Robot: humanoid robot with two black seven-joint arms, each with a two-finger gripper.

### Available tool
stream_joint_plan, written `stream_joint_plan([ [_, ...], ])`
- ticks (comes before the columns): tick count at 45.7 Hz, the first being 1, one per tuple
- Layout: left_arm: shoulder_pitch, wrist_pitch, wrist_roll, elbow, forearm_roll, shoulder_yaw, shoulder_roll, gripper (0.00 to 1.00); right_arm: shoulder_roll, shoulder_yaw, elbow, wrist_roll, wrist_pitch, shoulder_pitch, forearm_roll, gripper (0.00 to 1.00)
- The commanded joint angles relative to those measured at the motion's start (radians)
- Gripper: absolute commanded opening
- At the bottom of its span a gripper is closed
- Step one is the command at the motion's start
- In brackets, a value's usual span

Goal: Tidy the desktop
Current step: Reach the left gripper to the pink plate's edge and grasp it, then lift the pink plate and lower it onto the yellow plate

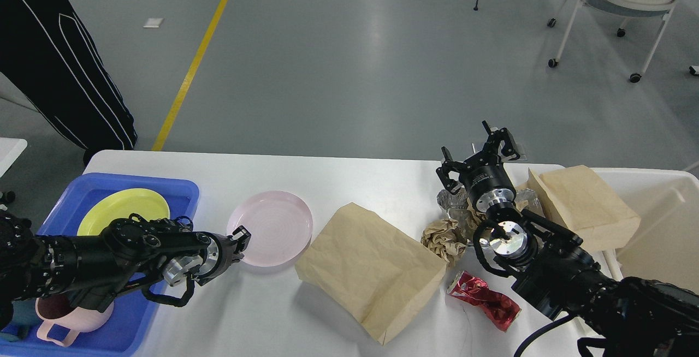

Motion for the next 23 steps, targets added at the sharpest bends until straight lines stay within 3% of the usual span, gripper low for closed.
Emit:
stream_joint_plan([
  [1, -0.002, -0.005, 0.000, -0.002, 0.003, -0.001, 0.006, 0.00, 0.000, 0.000, 0.000, 0.000, 0.000, 0.000, -0.002, 1.00],
  [8, -0.017, -0.063, 0.002, -0.012, 0.006, -0.003, 0.013, 0.00, 0.000, 0.000, 0.000, 0.000, 0.000, 0.000, -0.002, 1.00],
  [18, -0.178, -0.352, 0.034, -0.159, 0.020, -0.007, 0.154, 0.00, 0.000, 0.000, 0.000, 0.000, 0.000, 0.000, -0.002, 1.00],
  [23, -0.289, -0.492, 0.107, -0.189, 0.076, -0.007, 0.237, 0.00, 0.002, 0.000, 0.000, 0.000, 0.000, 0.000, 0.000, 1.00],
])
